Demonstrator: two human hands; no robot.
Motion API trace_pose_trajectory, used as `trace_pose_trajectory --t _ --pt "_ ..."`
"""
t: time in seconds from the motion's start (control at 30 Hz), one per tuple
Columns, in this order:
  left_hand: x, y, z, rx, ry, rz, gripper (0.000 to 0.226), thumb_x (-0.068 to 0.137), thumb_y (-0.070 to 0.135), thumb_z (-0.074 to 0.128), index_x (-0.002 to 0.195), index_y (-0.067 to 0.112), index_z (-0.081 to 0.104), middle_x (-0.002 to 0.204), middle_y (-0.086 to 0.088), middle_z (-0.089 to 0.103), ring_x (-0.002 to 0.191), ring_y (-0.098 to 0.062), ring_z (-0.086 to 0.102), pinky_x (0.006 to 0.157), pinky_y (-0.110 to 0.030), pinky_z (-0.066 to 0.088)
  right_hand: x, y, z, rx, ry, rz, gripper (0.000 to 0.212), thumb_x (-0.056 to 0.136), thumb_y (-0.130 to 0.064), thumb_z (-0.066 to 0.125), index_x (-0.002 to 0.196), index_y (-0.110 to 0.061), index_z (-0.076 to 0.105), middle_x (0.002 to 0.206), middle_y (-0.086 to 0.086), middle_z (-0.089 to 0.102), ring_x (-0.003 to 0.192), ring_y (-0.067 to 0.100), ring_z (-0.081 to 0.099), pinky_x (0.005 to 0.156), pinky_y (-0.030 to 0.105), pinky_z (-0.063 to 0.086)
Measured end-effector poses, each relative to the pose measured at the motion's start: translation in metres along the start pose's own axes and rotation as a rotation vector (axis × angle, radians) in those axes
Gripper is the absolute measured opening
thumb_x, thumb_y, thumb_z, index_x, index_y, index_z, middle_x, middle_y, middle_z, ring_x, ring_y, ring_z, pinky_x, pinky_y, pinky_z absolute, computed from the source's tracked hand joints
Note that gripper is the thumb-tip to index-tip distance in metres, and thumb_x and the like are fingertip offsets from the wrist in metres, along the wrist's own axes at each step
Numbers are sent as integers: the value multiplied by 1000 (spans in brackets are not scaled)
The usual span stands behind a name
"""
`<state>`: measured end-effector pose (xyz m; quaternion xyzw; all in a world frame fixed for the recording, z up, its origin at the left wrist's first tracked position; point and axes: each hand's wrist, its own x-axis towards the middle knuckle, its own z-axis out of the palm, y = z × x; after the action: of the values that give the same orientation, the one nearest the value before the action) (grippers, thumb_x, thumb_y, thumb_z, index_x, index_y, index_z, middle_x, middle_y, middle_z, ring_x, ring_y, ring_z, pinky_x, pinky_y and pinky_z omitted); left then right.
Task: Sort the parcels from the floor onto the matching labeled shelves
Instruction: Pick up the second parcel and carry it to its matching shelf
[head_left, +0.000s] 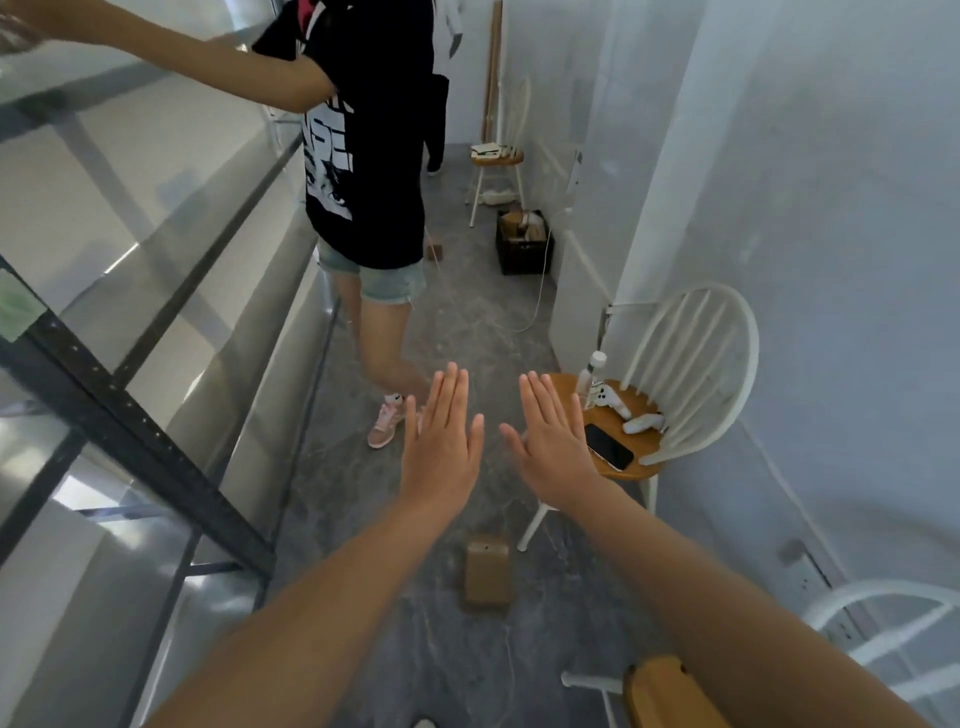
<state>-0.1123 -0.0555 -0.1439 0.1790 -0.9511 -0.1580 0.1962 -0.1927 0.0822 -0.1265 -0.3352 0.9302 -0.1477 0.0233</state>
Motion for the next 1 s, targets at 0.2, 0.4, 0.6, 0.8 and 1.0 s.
trace_pose_trajectory --t 0.2,0.4,0.6,0.8,1.0 --pt "51 -34 20 -72 -92 7 59 107 38 20 160 17 8 169 3 2 153 -7 -8 126 -45 -2 55 -12 19 5 -46 77 68 105 -49 17 159 -15 -8 167 -2 -12 151 12 -20 117 40 -19" --pt "97 -55 35 -86 -113 70 63 103 42 14 160 15 10 169 1 3 150 -6 -10 123 -43 -2 96 -14 30 18 -67 113 68 105 -48 18 159 -15 -8 167 -2 -12 151 12 -20 119 42 -18" --pt "118 -55 60 -56 -159 77 69 99 47 5 160 15 13 168 1 7 154 -12 -1 125 -50 9 122 3 40 43 -97 132 68 105 -49 20 159 -15 -5 168 -2 -10 152 12 -18 120 42 -16" --pt "128 -37 96 -49 -194 42 67 100 46 6 160 15 12 168 1 6 154 -11 -2 125 -50 8 150 41 50 58 -152 92 69 105 -48 19 159 -14 -5 168 -2 -10 151 12 -19 119 42 -17" --pt "122 -30 143 -92 -264 -58 60 105 37 20 160 14 12 168 1 6 152 -8 -5 125 -48 1 155 86 94 100 -243 87 68 105 -48 22 159 -14 -2 168 -2 -7 152 12 -16 120 41 -15"
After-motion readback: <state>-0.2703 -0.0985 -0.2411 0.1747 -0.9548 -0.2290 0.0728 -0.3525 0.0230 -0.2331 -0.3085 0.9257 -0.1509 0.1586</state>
